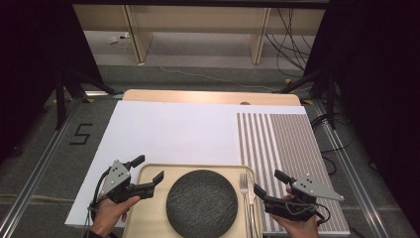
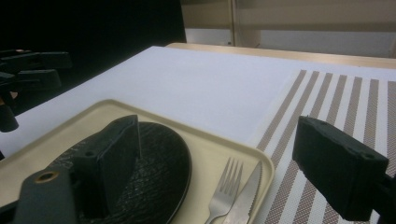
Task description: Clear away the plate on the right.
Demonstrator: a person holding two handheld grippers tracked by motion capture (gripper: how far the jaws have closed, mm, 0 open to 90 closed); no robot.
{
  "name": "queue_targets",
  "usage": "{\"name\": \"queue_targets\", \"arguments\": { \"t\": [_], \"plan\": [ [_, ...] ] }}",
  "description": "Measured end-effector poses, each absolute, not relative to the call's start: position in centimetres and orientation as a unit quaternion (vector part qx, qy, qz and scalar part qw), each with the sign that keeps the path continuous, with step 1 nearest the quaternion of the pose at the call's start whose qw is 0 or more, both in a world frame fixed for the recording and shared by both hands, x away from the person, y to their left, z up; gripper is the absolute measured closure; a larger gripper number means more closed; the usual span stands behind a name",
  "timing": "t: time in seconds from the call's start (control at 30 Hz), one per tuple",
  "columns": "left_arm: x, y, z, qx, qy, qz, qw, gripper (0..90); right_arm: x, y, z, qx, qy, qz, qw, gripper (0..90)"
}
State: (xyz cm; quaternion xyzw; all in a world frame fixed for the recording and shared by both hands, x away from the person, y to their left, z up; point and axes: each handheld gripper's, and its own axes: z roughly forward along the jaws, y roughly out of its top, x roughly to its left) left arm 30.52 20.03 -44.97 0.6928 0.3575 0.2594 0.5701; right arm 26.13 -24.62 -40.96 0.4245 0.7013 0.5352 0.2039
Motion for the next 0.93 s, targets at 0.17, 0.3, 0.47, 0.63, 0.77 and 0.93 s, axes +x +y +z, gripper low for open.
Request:
{"name": "queue_targets", "arguments": {
  "t": [0.17, 0.3, 0.47, 0.63, 0.77, 0.93],
  "plan": [
    [30.52, 19.99, -44.99, 0.693, 0.357, 0.257, 0.571, 15.8, 25.81, -24.81, -40.89, 0.422, 0.704, 0.533, 0.205, 15.6],
    [30.52, 19.98, -44.94, 0.692, 0.357, 0.257, 0.572, 15.8, 25.74, -24.65, -40.86, 0.425, 0.700, 0.536, 0.205, 15.5],
    [30.52, 19.90, -44.92, 0.691, 0.357, 0.258, 0.573, 15.8, 25.80, -24.76, -40.78, 0.428, 0.697, 0.535, 0.212, 15.4],
    [30.50, 19.92, -44.89, 0.691, 0.358, 0.258, 0.573, 15.8, 25.98, -25.00, -40.78, 0.432, 0.688, 0.542, 0.213, 15.4],
    [30.51, 19.93, -44.89, 0.691, 0.358, 0.258, 0.573, 15.8, 26.03, -25.03, -40.81, 0.433, 0.691, 0.540, 0.210, 15.4],
    [30.54, 19.98, -44.90, 0.692, 0.358, 0.260, 0.571, 15.8, 26.09, -24.98, -40.82, 0.433, 0.689, 0.541, 0.210, 15.4]
  ]
}}
